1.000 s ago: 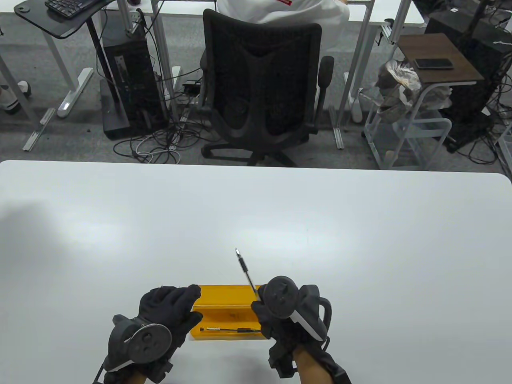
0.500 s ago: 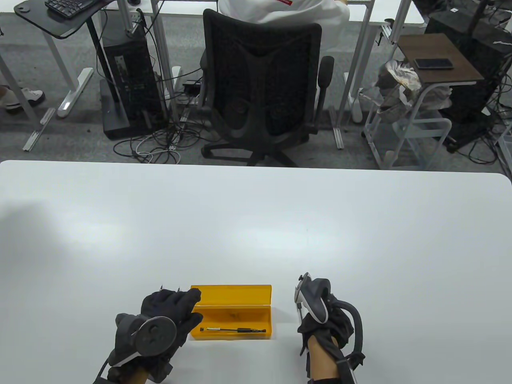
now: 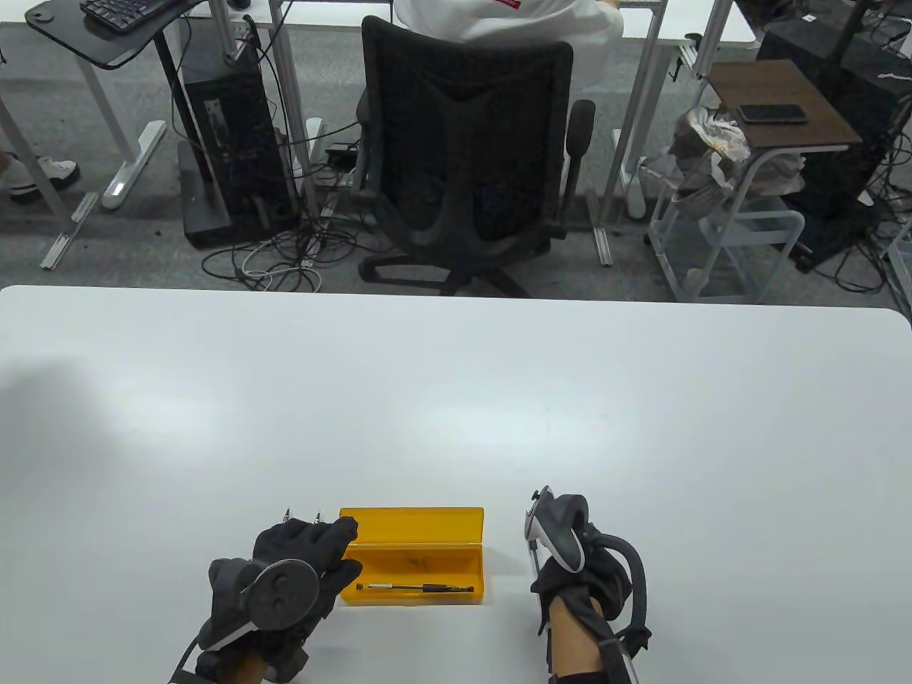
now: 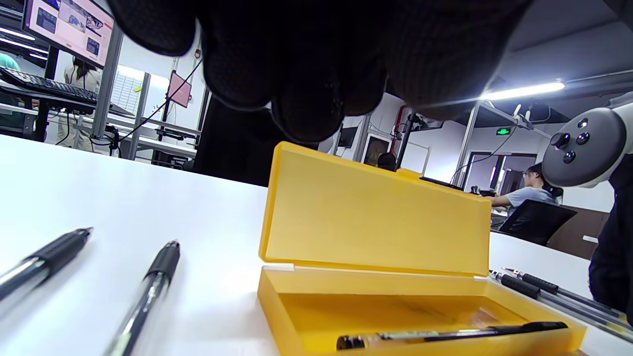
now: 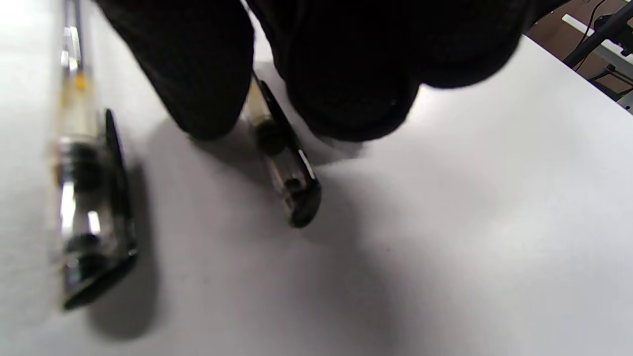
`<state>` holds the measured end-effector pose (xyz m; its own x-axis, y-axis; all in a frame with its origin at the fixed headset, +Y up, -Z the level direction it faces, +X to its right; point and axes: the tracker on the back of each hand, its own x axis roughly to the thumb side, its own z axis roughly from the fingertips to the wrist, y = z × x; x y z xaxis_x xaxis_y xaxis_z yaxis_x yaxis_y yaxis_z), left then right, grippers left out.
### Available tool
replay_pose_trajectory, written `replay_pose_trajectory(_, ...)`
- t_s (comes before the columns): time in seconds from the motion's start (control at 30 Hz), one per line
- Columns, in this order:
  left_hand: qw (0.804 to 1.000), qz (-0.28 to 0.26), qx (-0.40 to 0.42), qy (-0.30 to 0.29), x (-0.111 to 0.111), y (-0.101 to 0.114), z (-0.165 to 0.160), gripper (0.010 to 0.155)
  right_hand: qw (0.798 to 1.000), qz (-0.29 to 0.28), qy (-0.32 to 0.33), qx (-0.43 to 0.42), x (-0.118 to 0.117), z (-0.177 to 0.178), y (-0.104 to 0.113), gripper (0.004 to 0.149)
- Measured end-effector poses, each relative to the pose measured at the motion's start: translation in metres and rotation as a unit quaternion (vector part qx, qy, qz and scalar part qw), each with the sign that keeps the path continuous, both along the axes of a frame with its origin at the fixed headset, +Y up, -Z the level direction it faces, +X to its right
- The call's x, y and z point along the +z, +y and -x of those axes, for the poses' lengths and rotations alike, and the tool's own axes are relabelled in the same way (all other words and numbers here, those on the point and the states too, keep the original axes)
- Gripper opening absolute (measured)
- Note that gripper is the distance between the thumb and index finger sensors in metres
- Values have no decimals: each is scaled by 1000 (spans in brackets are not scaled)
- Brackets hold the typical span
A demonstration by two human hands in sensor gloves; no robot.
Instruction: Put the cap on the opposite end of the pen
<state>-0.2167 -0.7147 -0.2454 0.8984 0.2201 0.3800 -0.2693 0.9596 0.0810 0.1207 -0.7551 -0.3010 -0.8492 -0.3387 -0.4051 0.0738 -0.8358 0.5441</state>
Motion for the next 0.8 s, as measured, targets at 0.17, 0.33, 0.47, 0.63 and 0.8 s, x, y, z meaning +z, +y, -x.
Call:
replay_pose_trajectory(0.17, 1000, 6, -12, 2, -1, -3, -3, 61, 1000, -5, 1, -8, -1, 0, -2, 70)
replay_pose_trajectory(0.33, 999, 18, -31, 5, -2, -7, -8, 62, 1000, -13, 0, -18, -1, 0, -3, 71)
replay_pose_trajectory(0.47, 998, 27, -57, 15, -5, -13, -12, 64, 1000, -19, -3, -24, -1, -1, -4, 71)
replay_pose_trajectory(0.63, 995, 41, -85, 23, -9, -20, -16, 67, 999, -30, -7, -32, 0, -1, -2, 72)
replay_pose_trajectory(0.8, 992, 47, -119, 20, -11, -27, -21, 66, 993, -109, 32, 10, 2, 11, 21, 71)
